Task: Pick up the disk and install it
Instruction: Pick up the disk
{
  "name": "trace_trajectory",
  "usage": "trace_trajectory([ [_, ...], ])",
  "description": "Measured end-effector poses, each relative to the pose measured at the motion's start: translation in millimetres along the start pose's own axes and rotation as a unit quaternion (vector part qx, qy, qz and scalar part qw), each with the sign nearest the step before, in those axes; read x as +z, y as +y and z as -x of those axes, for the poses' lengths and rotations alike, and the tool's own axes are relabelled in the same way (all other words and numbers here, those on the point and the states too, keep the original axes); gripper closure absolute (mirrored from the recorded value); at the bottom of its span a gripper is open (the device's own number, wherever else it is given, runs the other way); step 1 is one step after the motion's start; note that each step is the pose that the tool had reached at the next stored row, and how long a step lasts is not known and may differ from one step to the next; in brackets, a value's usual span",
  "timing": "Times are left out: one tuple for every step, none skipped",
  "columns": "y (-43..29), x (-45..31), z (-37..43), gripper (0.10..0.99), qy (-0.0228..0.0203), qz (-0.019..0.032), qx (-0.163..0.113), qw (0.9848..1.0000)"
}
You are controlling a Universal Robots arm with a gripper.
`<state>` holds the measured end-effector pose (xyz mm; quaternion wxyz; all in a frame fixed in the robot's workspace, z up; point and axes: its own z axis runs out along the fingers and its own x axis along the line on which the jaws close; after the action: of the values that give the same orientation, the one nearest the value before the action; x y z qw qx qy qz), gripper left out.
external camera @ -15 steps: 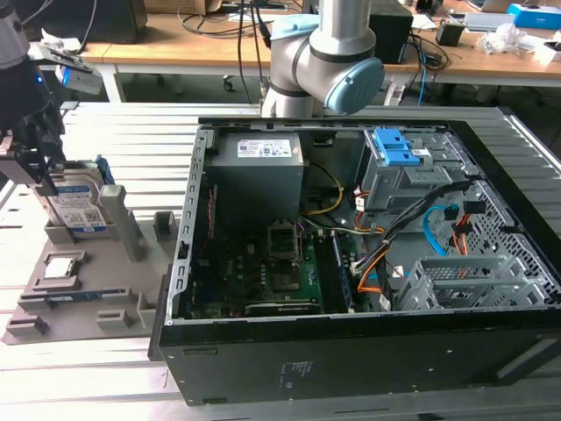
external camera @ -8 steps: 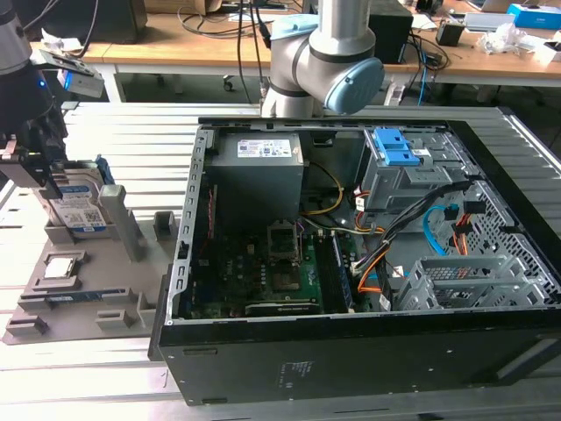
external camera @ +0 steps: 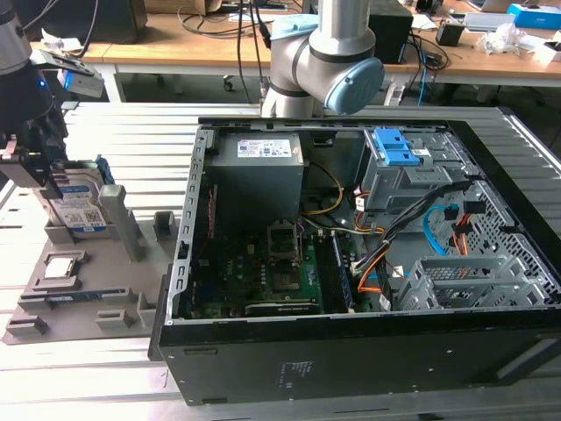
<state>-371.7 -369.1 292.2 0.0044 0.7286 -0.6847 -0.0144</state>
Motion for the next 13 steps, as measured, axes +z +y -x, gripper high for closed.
trace_trajectory([
  [0.0,0.0,0.0,0.486,0.0000,-0.0002,0.000,1.0000],
  [0.0,0.0,0.0,0.486,0.0000,-0.0003,0.000,1.0000],
  [0.0,0.0,0.0,0.486,0.0000,-0.0005,0.000,1.0000],
  [0.0,0.0,0.0,0.502,0.0000,-0.0007,0.000,1.0000],
  [0.0,0.0,0.0,0.565,0.0000,-0.0008,0.000,1.0000],
  [0.0,0.0,0.0,0.627,0.0001,-0.0012,0.000,1.0000],
  [0.0,0.0,0.0,0.690,0.0001,-0.0014,0.000,1.0000],
  [0.0,0.0,0.0,0.718,0.0001,-0.0016,0.000,1.0000],
  [0.0,0.0,0.0,0.718,0.0001,-0.0017,0.000,1.0000],
  [0.0,0.0,0.0,0.718,0.0001,-0.0019,0.000,1.0000],
  [0.0,0.0,0.0,0.718,0.0001,-0.0021,0.000,1.0000],
  [0.0,0.0,0.0,0.718,0.0001,-0.0022,0.000,1.0000],
  [0.0,0.0,0.0,0.718,0.0002,-0.0025,0.000,1.0000],
])
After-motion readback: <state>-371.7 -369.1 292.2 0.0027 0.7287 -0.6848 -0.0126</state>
